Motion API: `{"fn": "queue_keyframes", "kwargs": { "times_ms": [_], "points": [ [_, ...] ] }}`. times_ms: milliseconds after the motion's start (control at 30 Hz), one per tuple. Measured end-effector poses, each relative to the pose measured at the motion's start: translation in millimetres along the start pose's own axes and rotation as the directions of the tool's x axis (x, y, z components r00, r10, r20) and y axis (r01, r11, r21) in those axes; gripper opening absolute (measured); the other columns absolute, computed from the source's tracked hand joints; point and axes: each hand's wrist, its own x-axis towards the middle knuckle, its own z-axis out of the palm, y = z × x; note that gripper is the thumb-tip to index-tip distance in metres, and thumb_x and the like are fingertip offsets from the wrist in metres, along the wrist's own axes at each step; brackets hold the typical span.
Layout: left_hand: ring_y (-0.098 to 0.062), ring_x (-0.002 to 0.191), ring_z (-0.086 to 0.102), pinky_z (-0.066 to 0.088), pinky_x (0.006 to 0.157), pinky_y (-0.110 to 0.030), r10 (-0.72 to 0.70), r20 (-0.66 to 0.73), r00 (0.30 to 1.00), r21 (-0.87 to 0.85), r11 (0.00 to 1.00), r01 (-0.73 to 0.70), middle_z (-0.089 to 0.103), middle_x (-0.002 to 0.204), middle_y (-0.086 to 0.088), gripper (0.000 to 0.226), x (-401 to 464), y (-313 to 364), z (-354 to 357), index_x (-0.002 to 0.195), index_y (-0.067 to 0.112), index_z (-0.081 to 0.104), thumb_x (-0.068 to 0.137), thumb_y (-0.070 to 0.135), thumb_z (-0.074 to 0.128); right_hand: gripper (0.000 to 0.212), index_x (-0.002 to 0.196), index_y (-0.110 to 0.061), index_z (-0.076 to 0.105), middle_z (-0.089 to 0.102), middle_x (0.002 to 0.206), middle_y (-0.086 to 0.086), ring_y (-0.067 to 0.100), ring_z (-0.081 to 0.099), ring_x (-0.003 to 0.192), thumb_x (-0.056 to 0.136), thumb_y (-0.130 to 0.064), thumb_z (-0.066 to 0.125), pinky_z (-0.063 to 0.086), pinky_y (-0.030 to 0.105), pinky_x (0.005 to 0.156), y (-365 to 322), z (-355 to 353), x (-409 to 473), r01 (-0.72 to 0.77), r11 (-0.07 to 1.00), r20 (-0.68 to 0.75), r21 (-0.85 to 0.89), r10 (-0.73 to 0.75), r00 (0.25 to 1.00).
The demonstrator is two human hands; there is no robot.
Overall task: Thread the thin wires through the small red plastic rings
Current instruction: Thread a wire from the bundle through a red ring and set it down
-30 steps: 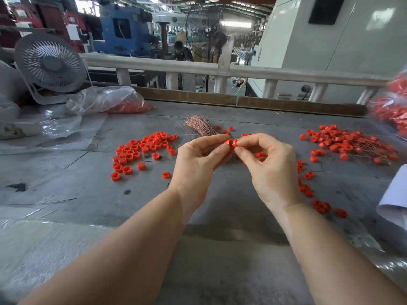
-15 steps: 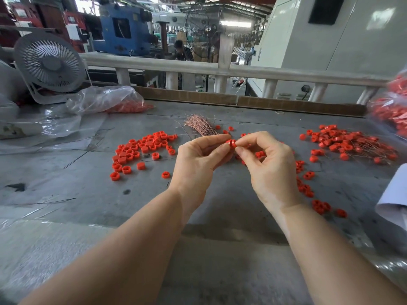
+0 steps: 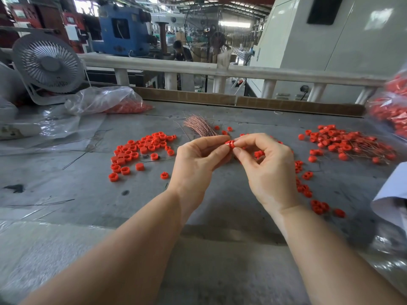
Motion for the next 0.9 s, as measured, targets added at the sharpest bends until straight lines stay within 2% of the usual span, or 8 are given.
{"fn": "queue_keyframes", "kwargs": {
  "times_ms": [167, 500, 667, 900],
  "points": [
    [-0.011, 0.075, 0.069, 0.056, 0.076, -0.021, -0.015, 0.007, 1.0, -0.028, 0.999, 0.015, 0.073, 0.076, -0.002, 0.016, 0.4, -1.0, -0.3, 0.092, 0.003, 0.065, 0.084, -0.007, 0.056, 0.011, 0.082, -0.011, 0.07, 0.064, 0.076, -0.004, -0.002, 0.056, 0.069, 0.078, -0.001, 0.07, 0.038, 0.004, 0.064, -0.3, -0.6, 0.1, 0.001, 1.0, -0.009, -0.013, -0.001, 1.0],
    [-0.013, 0.077, 0.069, 0.056, 0.078, -0.023, -0.034, 0.007, 0.999, -0.049, 0.998, 0.035, 0.073, 0.077, -0.004, 0.016, 0.1, -0.1, -0.2, 0.093, 0.002, 0.065, 0.084, -0.007, 0.055, 0.007, 0.082, -0.011, 0.07, 0.064, 0.077, -0.003, 0.006, 0.059, 0.075, 0.079, -0.005, 0.069, 0.042, 0.007, 0.07, 0.6, -1.2, 1.0, 0.009, 1.0, -0.008, -0.008, -0.01, 1.0],
    [-0.013, 0.075, 0.069, 0.056, 0.076, -0.022, -0.053, 0.002, 0.999, -0.09, 0.995, 0.053, 0.072, 0.076, -0.005, 0.015, 0.3, 1.7, -1.0, 0.094, 0.0, 0.065, 0.085, -0.007, 0.054, 0.012, 0.086, -0.009, 0.072, 0.062, 0.08, -0.007, 0.002, 0.057, 0.08, 0.079, 0.0, 0.068, 0.039, 0.003, 0.071, 0.1, -1.1, 1.2, 0.009, 1.0, 0.018, -0.017, -0.008, 1.0],
    [-0.013, 0.075, 0.069, 0.056, 0.074, -0.021, -0.082, 0.012, 0.997, -0.101, 0.991, 0.083, 0.072, 0.078, -0.006, 0.015, -0.2, 1.1, -1.2, 0.094, 0.0, 0.065, 0.085, -0.006, 0.055, 0.01, 0.083, -0.011, 0.071, 0.062, 0.078, -0.007, -0.004, 0.056, 0.075, 0.079, -0.002, 0.069, 0.037, 0.003, 0.068, 0.9, -1.8, 0.5, -0.005, 1.0, 0.009, -0.021, 0.005, 1.0]
  ]
}}
